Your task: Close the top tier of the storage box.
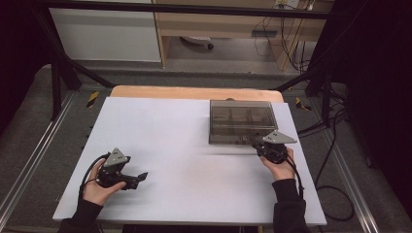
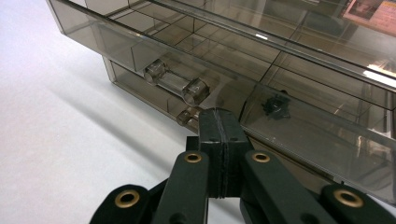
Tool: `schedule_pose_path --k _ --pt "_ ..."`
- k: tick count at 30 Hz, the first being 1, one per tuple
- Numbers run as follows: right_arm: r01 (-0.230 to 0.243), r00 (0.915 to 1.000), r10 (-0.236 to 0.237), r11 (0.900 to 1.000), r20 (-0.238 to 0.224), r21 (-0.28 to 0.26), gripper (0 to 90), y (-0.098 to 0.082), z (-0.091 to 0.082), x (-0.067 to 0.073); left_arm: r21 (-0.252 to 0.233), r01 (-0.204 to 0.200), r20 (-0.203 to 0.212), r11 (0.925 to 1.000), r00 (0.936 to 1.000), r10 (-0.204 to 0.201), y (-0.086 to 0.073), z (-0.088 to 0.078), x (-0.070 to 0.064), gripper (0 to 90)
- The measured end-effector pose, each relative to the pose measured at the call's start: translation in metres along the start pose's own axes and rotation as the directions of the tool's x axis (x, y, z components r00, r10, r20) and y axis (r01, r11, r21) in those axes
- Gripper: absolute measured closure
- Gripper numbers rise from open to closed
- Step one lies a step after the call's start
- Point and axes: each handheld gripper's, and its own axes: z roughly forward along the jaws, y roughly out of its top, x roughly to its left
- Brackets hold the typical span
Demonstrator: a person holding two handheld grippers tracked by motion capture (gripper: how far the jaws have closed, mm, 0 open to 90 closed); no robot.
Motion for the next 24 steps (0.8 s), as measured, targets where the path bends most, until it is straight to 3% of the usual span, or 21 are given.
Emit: schedule_pose_path --k 24 --pt "0.009 0.9997 -0.008 1.0 0.022 -0.009 90.0 0.0025 0.0101 -0.0025 0.005 -0.003 0.0 1.0 1.0 0.003 -0.0005 0.0009 -0.0004 7.1"
